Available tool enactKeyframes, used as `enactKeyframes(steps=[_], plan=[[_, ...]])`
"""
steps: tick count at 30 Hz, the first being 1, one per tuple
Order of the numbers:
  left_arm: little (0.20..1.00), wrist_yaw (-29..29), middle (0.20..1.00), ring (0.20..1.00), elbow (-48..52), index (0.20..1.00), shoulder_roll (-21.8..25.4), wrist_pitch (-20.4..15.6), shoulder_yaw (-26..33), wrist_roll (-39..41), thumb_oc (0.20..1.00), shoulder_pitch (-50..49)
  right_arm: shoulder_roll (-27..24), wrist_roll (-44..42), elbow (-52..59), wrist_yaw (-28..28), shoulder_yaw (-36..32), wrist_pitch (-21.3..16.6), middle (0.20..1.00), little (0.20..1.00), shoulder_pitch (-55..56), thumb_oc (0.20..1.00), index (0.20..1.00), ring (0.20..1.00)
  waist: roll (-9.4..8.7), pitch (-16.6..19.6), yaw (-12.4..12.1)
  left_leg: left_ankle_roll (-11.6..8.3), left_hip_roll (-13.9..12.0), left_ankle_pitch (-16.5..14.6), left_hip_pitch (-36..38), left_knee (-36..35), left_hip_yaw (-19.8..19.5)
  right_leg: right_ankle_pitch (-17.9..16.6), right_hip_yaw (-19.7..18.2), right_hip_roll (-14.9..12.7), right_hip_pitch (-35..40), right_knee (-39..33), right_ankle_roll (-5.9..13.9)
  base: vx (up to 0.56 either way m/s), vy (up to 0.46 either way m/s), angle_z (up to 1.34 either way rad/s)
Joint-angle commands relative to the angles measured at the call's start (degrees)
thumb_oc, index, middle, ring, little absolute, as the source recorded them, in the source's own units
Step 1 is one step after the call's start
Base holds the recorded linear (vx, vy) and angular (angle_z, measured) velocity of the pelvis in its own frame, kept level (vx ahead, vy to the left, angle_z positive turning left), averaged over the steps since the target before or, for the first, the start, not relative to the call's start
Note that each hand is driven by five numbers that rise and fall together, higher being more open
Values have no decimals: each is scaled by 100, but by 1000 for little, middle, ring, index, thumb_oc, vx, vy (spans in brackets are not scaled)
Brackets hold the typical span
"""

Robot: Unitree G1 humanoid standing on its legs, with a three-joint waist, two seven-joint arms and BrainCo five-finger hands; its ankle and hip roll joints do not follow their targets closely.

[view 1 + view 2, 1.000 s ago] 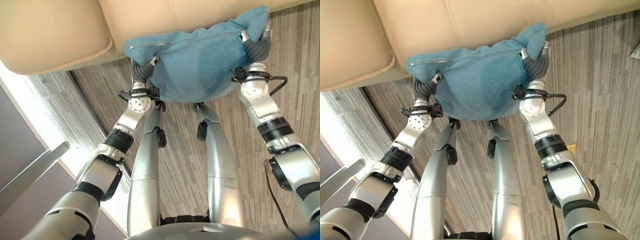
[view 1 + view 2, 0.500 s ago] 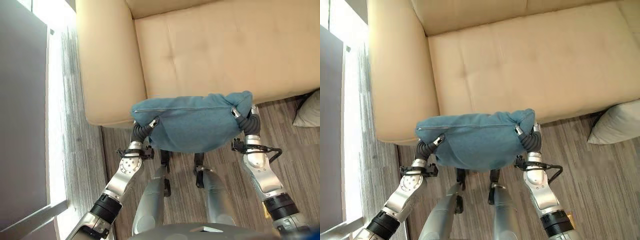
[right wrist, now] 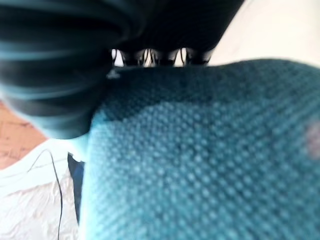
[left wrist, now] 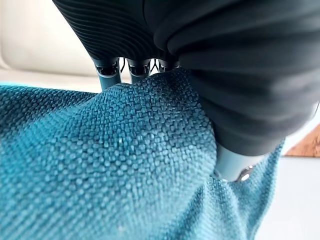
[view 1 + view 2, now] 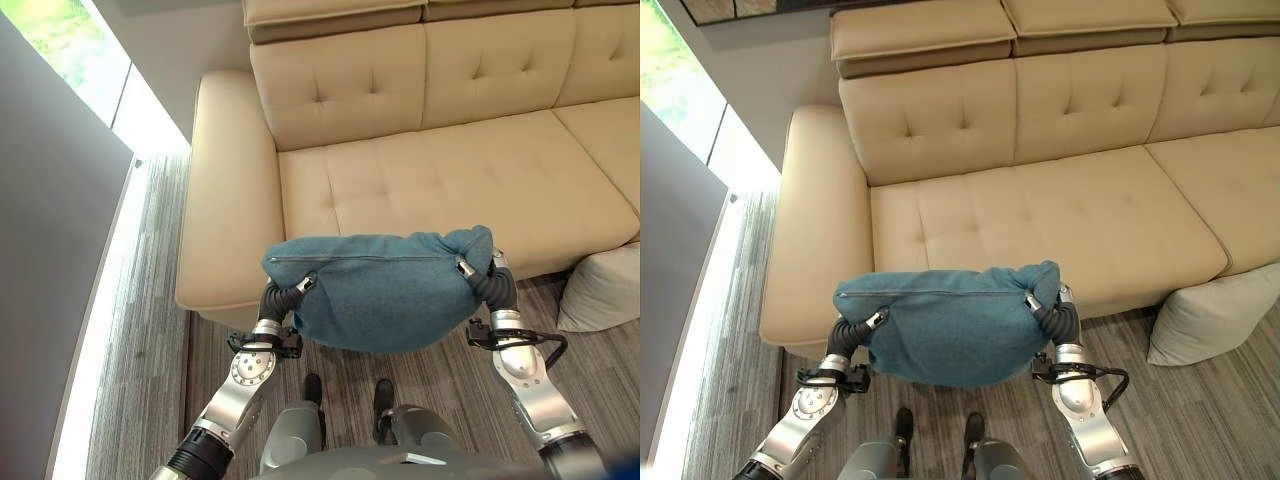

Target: Pick up all the scattered cushions and arrange them neatly on the sofa.

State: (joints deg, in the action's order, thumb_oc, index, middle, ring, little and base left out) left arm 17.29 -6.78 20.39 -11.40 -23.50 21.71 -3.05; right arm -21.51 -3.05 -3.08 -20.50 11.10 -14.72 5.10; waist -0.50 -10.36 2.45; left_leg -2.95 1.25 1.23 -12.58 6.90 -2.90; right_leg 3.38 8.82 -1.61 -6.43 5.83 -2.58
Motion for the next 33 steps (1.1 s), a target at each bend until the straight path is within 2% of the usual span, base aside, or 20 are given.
enactKeyframes(steps=[1,3,4,5,8,10,11,12,14,17,20,21,23,24,25,26,28,29,32,33], plan=[[200,-117,200,200,799,200,6,-416,318,-117,200,243,-45,169,650,-5,-114,-353,200,200,-42,200,200,200,-73,286,-127,178,153,-309,227,54,-56,217,-252,42,588,-470,605,245,168,-104],[200,-128,200,200,798,200,17,-388,334,-139,200,206,31,191,611,70,-87,-297,200,200,-77,200,200,200,-56,340,-146,285,128,-347,461,-137,63,279,-279,-5,613,-259,679,209,211,-105],[200,-170,200,200,830,200,69,-373,367,-135,200,179,96,245,621,125,-46,-265,200,200,-139,200,200,200,-36,284,-237,383,72,-380,693,-291,279,289,-277,-90,453,336,831,137,293,-159],[200,-161,200,200,830,200,140,-377,419,-156,200,173,180,308,644,210,47,-228,200,200,-203,200,200,200,67,163,-253,535,-35,-453,953,-374,503,172,-103,-286,-8,1325,1121,89,242,-156],[200,-158,200,200,831,200,125,-382,449,-162,200,141,238,344,658,224,71,-203,200,200,-187,200,200,200,113,144,-282,570,-43,-525,1124,-477,619,79,184,-558,-188,1378,1194,68,34,-85],[200,-170,200,200,844,200,91,-393,508,-146,200,14,235,383,666,264,124,-144,200,200,-225,200,200,200,165,164,-285,564,-76,-612,1329,-619,701,-105,381,-763,-290,769,1106,145,-81,-35],[200,-171,200,200,844,200,88,-394,509,-146,200,12,231,384,667,264,126,-142,200,200,-224,200,200,200,175,162,-289,561,-86,-615,1341,-628,706,-115,381,-750,-275,749,1103,169,-109,-46],[200,-165,200,200,849,200,66,-419,553,-111,200,-11,200,390,692,287,132,-98,200,200,-260,200,200,200,163,138,-240,537,-77,-664,1476,-665,669,-327,267,-778,-464,346,1123,173,-125,-45],[200,-215,200,200,821,200,53,-457,554,-63,200,28,161,408,687,313,142,-68,200,200,-273,200,200,200,124,118,-198,501,-76,-726,1589,-673,611,-419,118,-730,-464,97,1162,210,-179,-12],[200,-271,200,200,805,200,-35,-465,514,0,200,52,60,369,679,349,78,-81,200,200,-153,200,200,200,62,200,-142,324,-241,-904,1615,-471,511,-380,120,-591,-235,-75,1009,253,-364,37],[200,-264,200,200,762,200,-174,-466,363,172,200,234,-52,199,627,237,-71,-148,200,200,-184,200,200,200,35,118,-88,-38,-558,-642,964,862,459,-109,379,-434,175,-184,689,96,-343,82],[200,-296,200,200,771,200,-173,-454,342,174,200,252,-84,103,617,240,-74,-113,200,200,-234,200,200,200,-22,34,-142,16,-548,-527,494,1273,600,14,539,-406,407,-327,563,111,-294,66],[200,-321,200,200,752,200,-171,-434,375,166,200,206,-104,90,627,283,-81,-97,200,200,-204,200,200,200,-58,66,-184,88,-449,-626,374,1000,764,48,615,-374,550,-451,555,206,-180,56],[200,-345,200,200,673,200,-183,-385,420,160,200,156,-98,111,634,273,-99,-81,200,200,-176,200,200,200,-27,113,-254,134,-369,-214,74,374,1162,119,728,-227,802,-651,577,222,-95,62],[200,-346,200,200,674,200,-183,-384,420,160,200,152,-99,111,633,272,-97,-81,200,200,-174,200,200,200,-35,97,-263,130,-365,-226,115,358,1173,132,716,-232,833,-655,579,283,-88,50],[200,-334,200,200,665,200,-164,-355,450,109,200,136,-61,104,609,230,-101,-70,200,200,-191,200,200,200,44,107,-304,65,-389,187,-50,-82,1501,227,764,-73,954,-684,585,249,-40,29],[200,-321,200,200,692,200,-145,-356,486,13,200,123,-13,103,582,171,-121,-70,200,200,-209,200,200,200,57,130,-322,12,-428,219,-136,-404,1865,410,777,-2,1122,-671,605,266,-21,20],[200,-317,200,200,728,200,-136,-371,510,-7,200,70,19,135,598,151,-131,-75,200,200,-194,200,200,200,68,111,-339,74,-481,317,-171,-465,2127,439,876,17,1178,-624,598,186,33,34],[200,-343,200,200,769,200,-96,-328,614,-17,200,-165,123,225,574,218,-90,-43,200,200,-132,200,200,200,38,355,-385,209,-432,427,146,-697,2126,594,937,27,1412,-534,657,413,109,10],[200,-346,200,200,792,200,-74,-312,713,-32,200,-299,196,249,532,304,-44,-19,200,200,-147,200,200,200,-98,502,-493,369,-311,192,299,-589,2138,672,888,-131,1546,-436,763,344,143,-17]])
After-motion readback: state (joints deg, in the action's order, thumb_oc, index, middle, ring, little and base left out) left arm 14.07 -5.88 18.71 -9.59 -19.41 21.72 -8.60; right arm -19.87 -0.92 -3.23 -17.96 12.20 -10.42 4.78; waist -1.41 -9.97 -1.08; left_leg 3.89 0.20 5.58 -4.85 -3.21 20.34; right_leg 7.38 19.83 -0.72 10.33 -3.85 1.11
